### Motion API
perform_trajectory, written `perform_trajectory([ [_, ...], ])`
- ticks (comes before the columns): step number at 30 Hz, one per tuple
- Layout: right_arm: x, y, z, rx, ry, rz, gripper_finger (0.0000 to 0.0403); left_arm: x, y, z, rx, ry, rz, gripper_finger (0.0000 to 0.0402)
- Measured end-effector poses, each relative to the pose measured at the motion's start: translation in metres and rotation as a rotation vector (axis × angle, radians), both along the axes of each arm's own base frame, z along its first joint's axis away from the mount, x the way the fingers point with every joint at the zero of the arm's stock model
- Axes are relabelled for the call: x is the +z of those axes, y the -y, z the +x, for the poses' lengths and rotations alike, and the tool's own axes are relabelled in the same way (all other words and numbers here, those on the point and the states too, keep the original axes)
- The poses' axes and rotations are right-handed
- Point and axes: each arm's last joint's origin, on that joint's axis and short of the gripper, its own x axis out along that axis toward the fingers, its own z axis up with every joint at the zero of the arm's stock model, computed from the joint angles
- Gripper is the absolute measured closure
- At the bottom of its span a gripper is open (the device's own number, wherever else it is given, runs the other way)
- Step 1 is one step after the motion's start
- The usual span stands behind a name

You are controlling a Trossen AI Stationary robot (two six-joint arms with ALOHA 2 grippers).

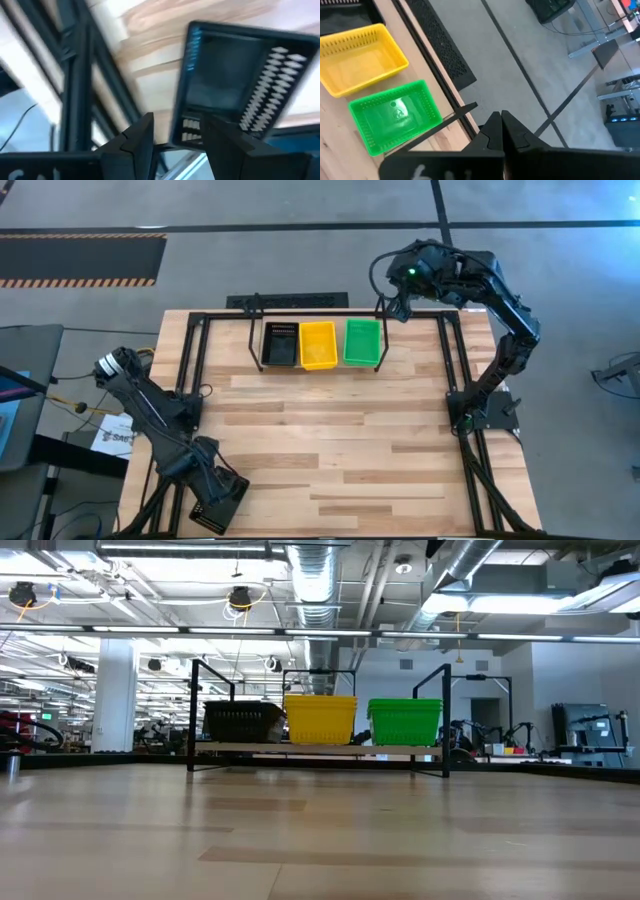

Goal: Stack baskets on shelf by color
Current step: Stack the black bin on top of the black bin on the shelf

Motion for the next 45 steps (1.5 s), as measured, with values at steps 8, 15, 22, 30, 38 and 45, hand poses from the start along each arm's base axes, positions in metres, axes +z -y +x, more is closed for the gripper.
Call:
perform_trajectory([
  [8,0.003,-0.01,0.0,0.054,0.005,-0.014,0.0401,-0.011,0.005,0.006,0.046,-0.046,0.03,0.0254],
  [15,0.011,-0.024,-0.008,0.112,0.029,-0.033,0.0401,-0.019,0.01,0.011,0.065,-0.026,0.052,0.0254],
  [22,0.015,-0.03,-0.011,0.139,0.047,-0.047,0.0401,-0.027,0.016,0.016,0.081,-0.011,0.056,0.0254],
  [30,0.015,-0.03,-0.011,0.148,0.035,-0.052,0.0401,-0.056,0.016,0.014,0.116,-0.039,0.024,0.0254],
  [38,0.015,-0.03,-0.011,0.148,0.035,-0.052,0.0401,-0.078,0.01,0.009,0.142,-0.067,0.003,0.0254],
  [45,0.015,-0.03,-0.011,0.148,0.035,-0.052,0.0401,-0.068,0.005,0.019,0.156,0.013,0.07,0.0254],
])
